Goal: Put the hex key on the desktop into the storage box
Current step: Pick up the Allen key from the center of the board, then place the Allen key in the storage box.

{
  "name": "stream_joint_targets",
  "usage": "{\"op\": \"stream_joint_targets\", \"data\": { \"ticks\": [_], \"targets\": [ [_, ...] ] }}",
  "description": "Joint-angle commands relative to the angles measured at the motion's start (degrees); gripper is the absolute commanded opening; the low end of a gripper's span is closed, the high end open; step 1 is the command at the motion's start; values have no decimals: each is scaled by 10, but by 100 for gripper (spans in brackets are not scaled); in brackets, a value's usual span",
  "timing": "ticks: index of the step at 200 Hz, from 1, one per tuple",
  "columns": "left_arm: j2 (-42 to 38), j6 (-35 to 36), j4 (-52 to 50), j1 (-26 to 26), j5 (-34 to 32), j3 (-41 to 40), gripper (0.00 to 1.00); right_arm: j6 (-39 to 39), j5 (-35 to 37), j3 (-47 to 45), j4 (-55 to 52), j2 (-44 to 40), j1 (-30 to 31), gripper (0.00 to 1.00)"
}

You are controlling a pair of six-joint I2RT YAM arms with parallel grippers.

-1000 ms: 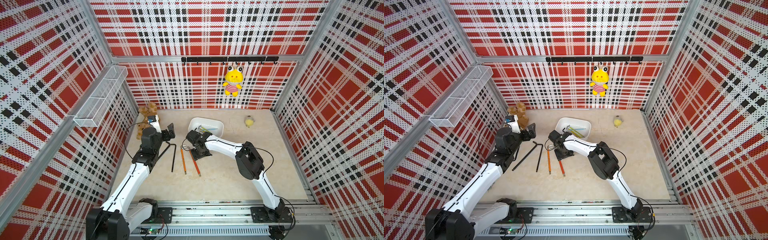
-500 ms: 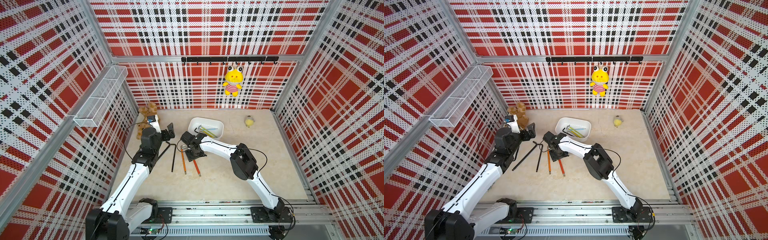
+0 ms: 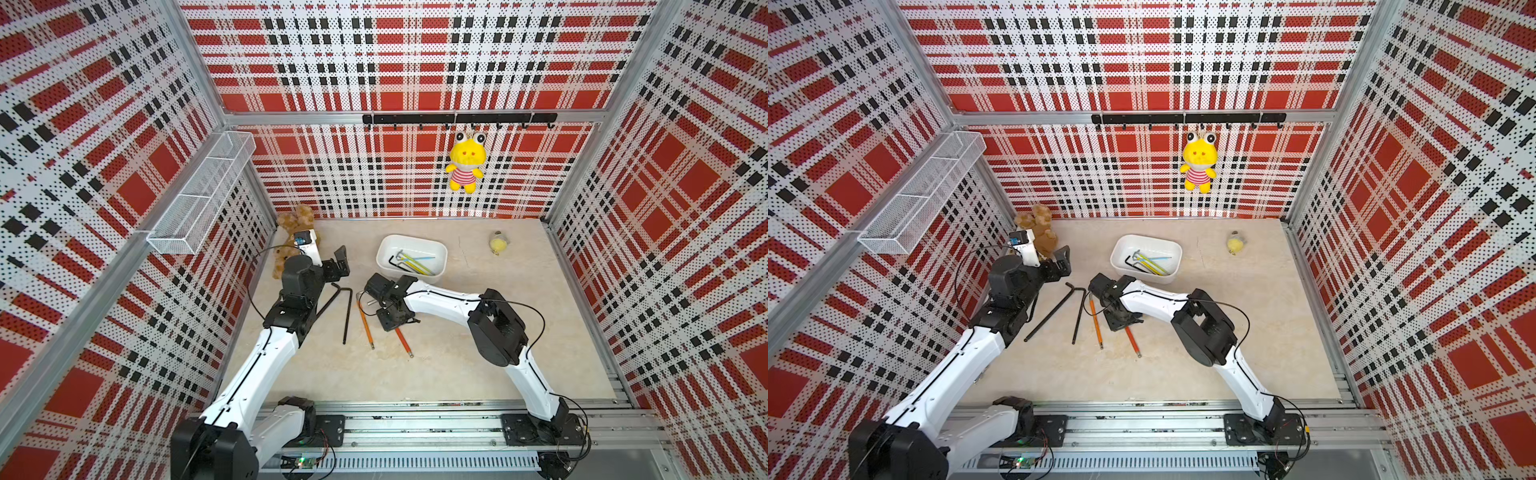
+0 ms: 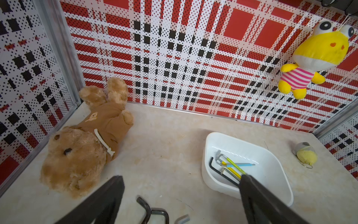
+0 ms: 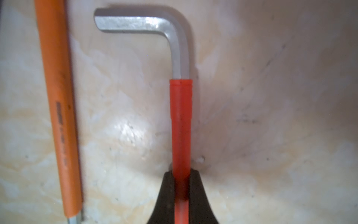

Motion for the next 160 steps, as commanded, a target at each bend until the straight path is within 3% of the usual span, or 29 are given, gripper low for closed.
{"op": "stream_joint_targets", "data": {
  "ticks": [1, 41, 85, 131, 160],
  "targets": [
    [-9, 4, 7, -2, -1, -1, 100, -25, 33, -56, -15, -48, -40, 0],
    [-10, 4, 6, -1, -1, -1, 100, -163, 22, -63, 42, -165, -92, 0],
    [-10, 4, 7, 0, -1, -2, 100, -359, -25, -19, 110, -197, -145, 0],
    [-10, 4, 5, -1, -3, -2, 100, -486, -55, 43, 221, -159, -158, 0],
    [-9, 5, 5, 0, -6, -2, 100, -510, -57, 153, 204, -61, -178, 0]
  ]
}}
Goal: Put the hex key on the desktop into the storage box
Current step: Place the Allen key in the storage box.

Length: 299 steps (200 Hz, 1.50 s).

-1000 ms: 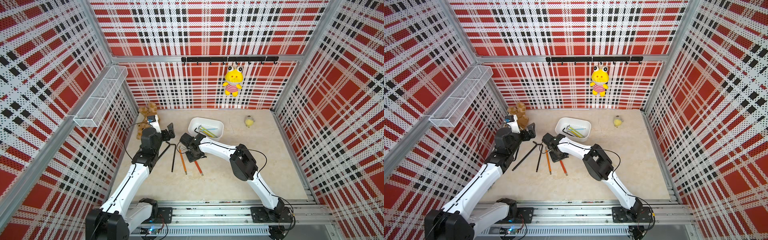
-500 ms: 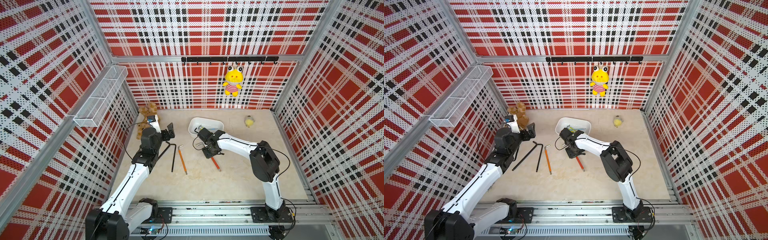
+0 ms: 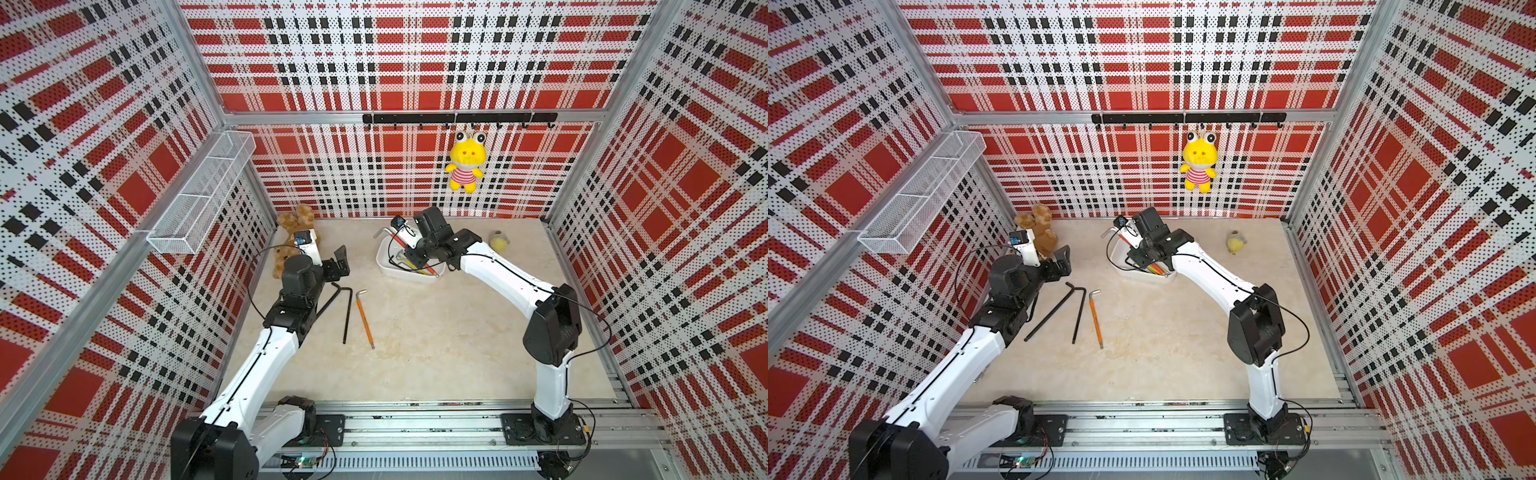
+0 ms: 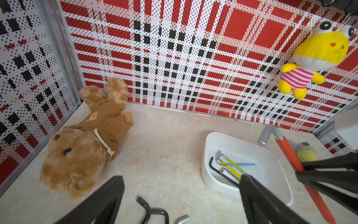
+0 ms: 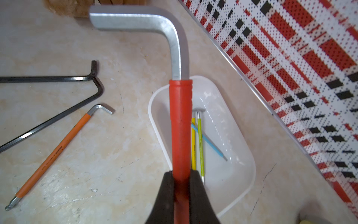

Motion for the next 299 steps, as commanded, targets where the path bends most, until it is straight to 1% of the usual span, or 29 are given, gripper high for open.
{"op": "stream_joint_targets", "data": {
  "ticks": [1, 10, 28, 62, 81, 112, 231, 240, 252, 257, 288, 299],
  "targets": [
    [-9, 4, 5, 0, -5, -2, 100, -55, -11, 78, 37, 75, -20, 0],
    [-8, 5, 4, 0, -7, -4, 100, -55, -8, 116, 27, 107, -26, 0],
    [-6, 5, 4, 0, -7, -3, 100, -53, -27, 172, 16, 160, -40, 0],
    [-3, 6, 4, -1, -11, -4, 100, -50, -24, 220, 0, 223, -57, 0],
    [-3, 7, 4, -1, -15, -3, 100, -39, -25, 210, -4, 228, -60, 0],
    [2, 7, 4, -2, -14, -3, 100, -33, -7, 177, -4, 229, -61, 0],
    [2, 7, 4, -2, -14, -3, 100, -12, 0, 180, -39, 277, -62, 0],
    [2, 7, 4, -2, -13, -2, 100, -8, 4, 181, -39, 277, -61, 14],
    [2, 7, 4, -1, -13, -3, 100, -4, 6, 180, -39, 275, -61, 36],
    [2, 7, 4, -2, -13, -2, 100, -3, 6, 180, -38, 273, -61, 41],
    [4, 7, 4, -2, -12, -2, 100, 7, 9, 169, -24, 248, -61, 55],
    [4, 7, 4, -1, -11, -1, 100, 13, 12, 163, -16, 234, -61, 57]
  ]
}}
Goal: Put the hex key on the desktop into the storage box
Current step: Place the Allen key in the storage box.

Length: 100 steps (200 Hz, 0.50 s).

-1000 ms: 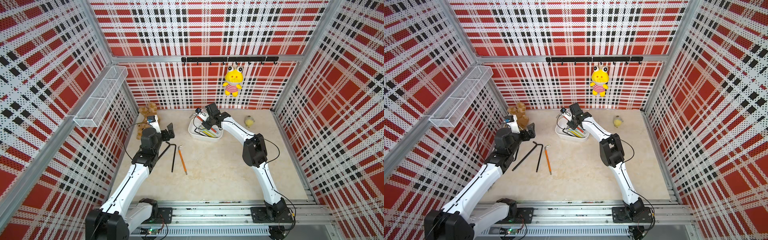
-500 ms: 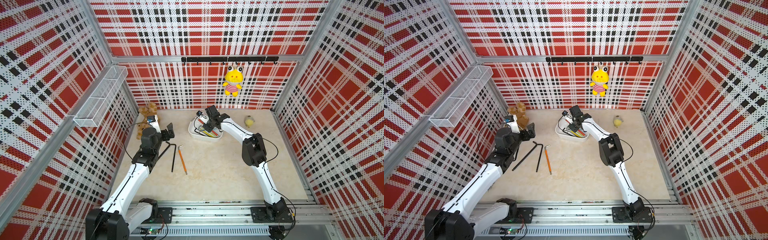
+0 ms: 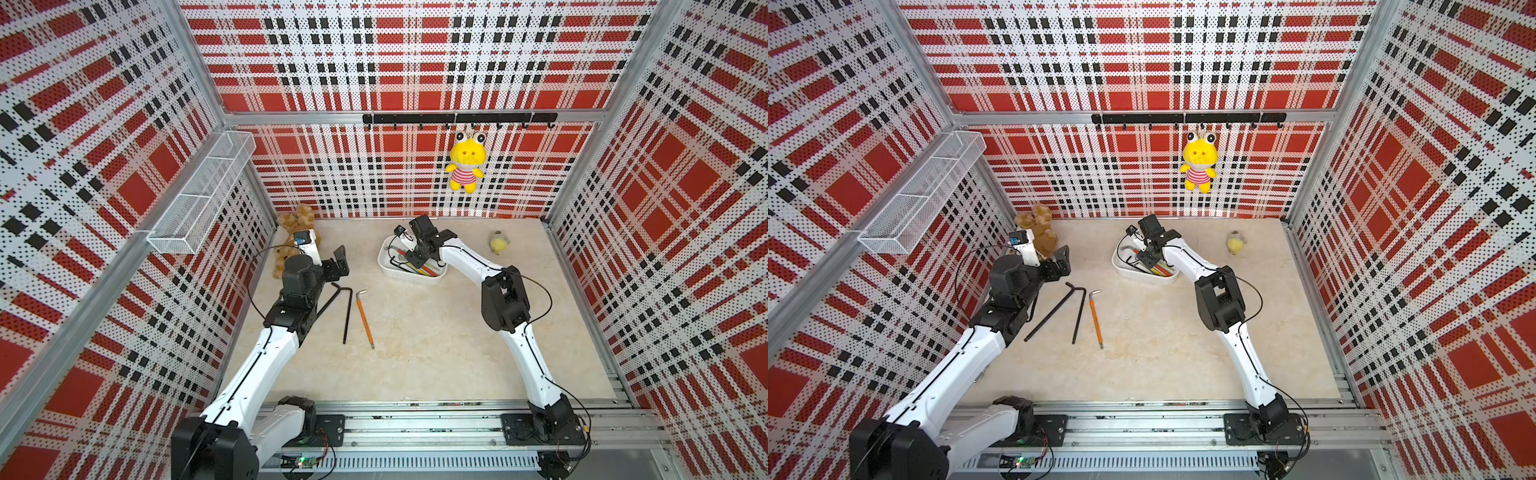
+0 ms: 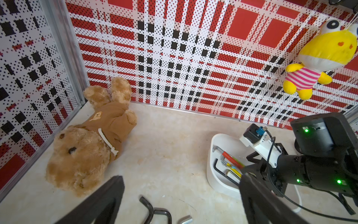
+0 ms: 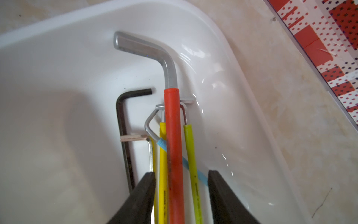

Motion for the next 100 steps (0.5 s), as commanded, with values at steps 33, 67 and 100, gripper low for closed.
{"op": "stream_joint_targets", "data": {
  "ticks": [33, 67, 100],
  "targets": [
    [2, 6, 5, -2, 0, -1, 100, 64, -14, -37, 29, -94, 13, 56],
    [1, 5, 6, 1, 3, 0, 100, 133, -23, -115, 38, -171, 61, 56],
    [0, 2, 7, 4, 11, 0, 100, 221, -24, -165, 29, -201, 115, 56]
  ]
}}
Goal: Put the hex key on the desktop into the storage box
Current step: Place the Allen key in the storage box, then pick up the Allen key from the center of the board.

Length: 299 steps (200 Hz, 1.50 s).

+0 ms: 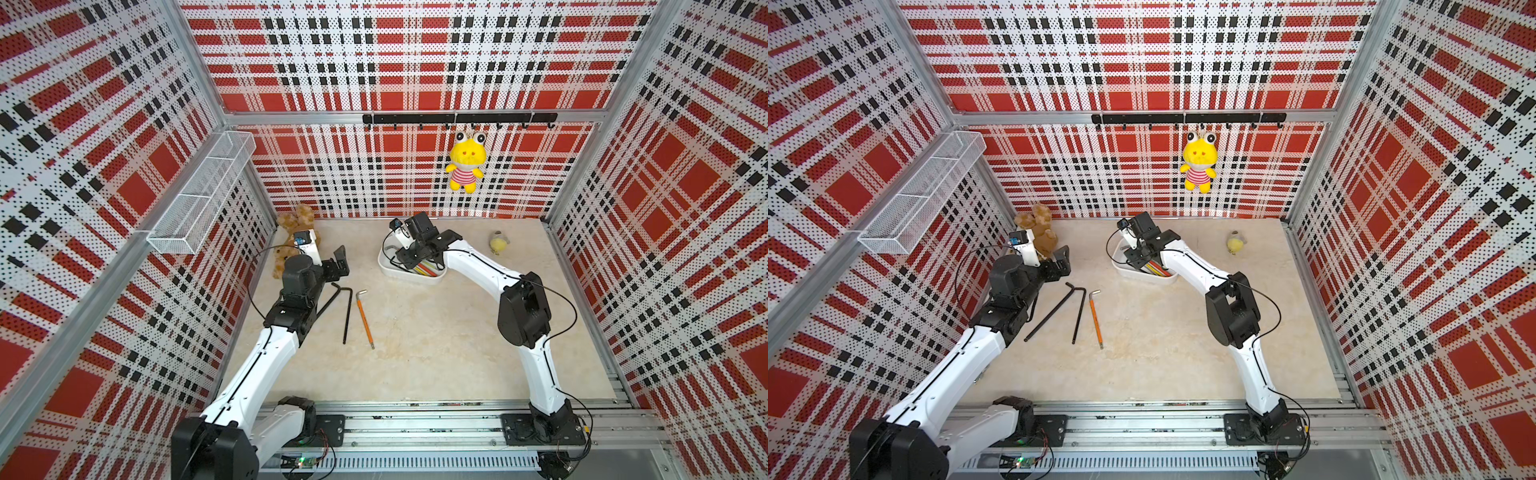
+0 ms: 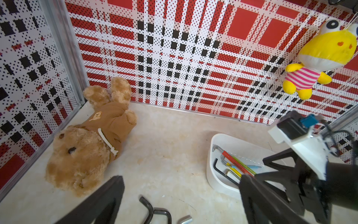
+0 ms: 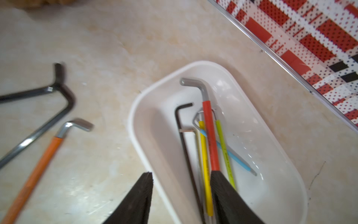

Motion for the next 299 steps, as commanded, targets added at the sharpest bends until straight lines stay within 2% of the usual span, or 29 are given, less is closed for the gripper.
{"op": "stream_joint_targets", "data": {
  "ticks": [1, 34, 78, 148, 245, 299],
  "targets": [
    [0, 2, 7, 3, 10, 0, 100, 89, -10, -27, -3, -24, 42, 56],
    [-3, 1, 7, 3, 11, -1, 100, 149, 21, -46, -5, -9, 103, 56],
    [-9, 1, 7, 2, 9, -2, 100, 219, 29, 16, -57, 70, 139, 56],
    [-11, 1, 7, -3, 4, -5, 100, 251, 48, 95, -115, 142, 174, 56],
    [-13, 1, 9, -6, 1, -6, 100, 260, 48, 119, -136, 180, 196, 55],
    [-15, 1, 8, -6, -1, -6, 100, 270, 44, 127, -157, 199, 203, 51]
  ]
}}
